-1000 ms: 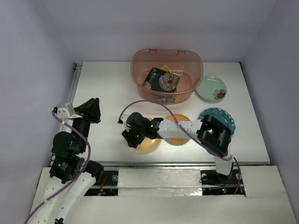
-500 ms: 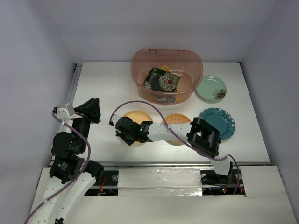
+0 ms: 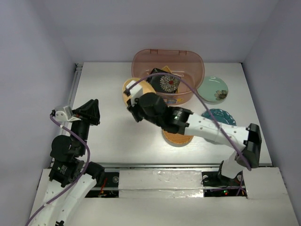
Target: Place the plates into the plastic bin on the countertop
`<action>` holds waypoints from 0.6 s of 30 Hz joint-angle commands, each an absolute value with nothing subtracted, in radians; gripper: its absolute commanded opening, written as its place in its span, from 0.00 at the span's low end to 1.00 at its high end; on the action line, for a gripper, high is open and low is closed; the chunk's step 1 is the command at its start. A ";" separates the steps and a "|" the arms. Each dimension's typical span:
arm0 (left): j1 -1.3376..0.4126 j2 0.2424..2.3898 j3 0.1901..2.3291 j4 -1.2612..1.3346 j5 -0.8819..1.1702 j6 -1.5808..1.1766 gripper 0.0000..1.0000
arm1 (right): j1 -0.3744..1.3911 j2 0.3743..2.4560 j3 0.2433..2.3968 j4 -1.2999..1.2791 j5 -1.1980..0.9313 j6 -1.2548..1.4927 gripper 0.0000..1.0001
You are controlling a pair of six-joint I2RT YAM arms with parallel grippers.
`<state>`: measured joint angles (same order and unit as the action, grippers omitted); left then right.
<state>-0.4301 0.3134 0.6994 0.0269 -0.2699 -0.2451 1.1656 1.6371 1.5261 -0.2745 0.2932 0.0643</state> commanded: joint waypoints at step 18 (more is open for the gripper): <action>-0.423 0.311 0.700 0.077 -0.244 -0.252 0.20 | 0.625 1.977 2.008 -0.274 0.141 -0.101 0.00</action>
<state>-0.4301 0.3119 0.6994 0.0261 -0.2577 -0.2470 0.6628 1.9423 1.9018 -0.2512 0.2291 -0.0902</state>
